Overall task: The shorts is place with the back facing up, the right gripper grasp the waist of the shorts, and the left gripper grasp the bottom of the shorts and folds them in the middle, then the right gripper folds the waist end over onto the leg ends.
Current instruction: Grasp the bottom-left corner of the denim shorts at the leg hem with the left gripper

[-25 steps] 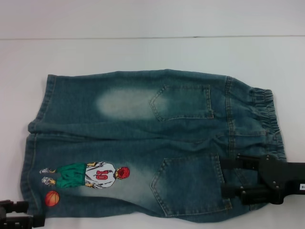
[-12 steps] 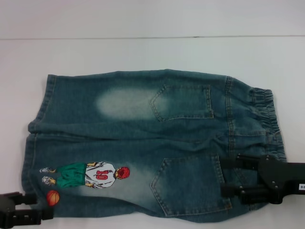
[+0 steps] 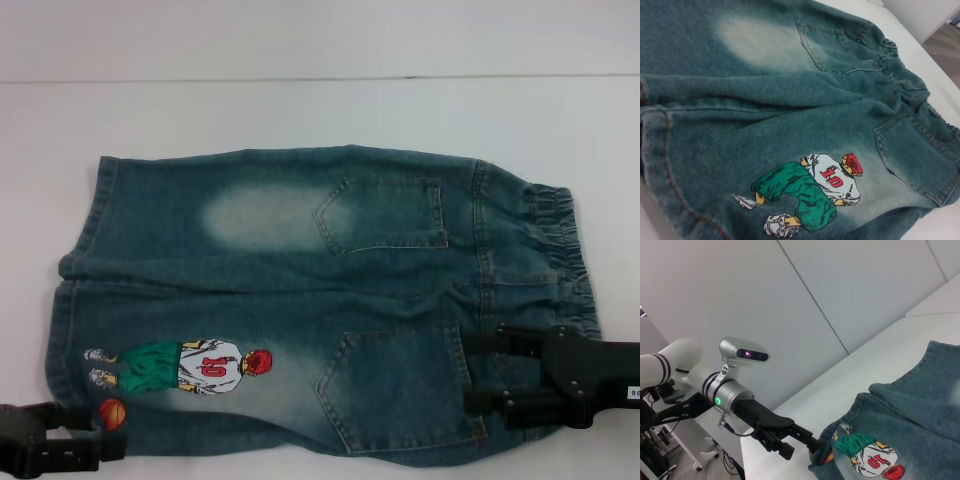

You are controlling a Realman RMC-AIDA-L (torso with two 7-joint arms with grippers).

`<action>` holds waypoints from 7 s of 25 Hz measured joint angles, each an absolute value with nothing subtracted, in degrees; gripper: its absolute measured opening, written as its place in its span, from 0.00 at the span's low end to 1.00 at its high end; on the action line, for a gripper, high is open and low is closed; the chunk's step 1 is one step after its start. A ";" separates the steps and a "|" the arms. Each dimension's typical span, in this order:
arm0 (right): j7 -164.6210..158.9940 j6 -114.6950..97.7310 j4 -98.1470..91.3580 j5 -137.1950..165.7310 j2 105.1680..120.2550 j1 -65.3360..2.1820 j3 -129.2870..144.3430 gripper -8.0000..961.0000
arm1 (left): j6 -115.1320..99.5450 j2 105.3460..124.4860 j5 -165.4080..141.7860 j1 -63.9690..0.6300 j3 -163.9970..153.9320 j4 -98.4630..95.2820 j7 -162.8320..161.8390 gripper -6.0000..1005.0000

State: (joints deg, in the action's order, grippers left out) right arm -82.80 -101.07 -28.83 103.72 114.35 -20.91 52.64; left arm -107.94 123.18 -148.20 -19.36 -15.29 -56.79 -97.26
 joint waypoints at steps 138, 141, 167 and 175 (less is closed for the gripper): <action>-84.01 -99.36 -28.87 103.71 114.26 -20.65 52.65 0.98 | -101.73 124.63 -144.88 -15.18 -35.92 -71.67 -114.34 0.76; -84.02 -99.33 -29.18 103.60 114.22 -20.65 52.64 0.98 | -101.09 124.63 -144.86 -15.16 -36.03 -71.63 -114.50 0.76; -83.97 -100.11 -29.44 103.61 114.33 -20.63 50.45 0.98 | -100.89 124.63 -142.73 -14.79 -37.71 -71.68 -115.84 0.76; -83.91 -100.06 -29.45 103.62 114.35 -20.59 50.45 0.98 | -100.88 124.63 -142.73 -14.98 -38.34 -71.51 -115.97 0.75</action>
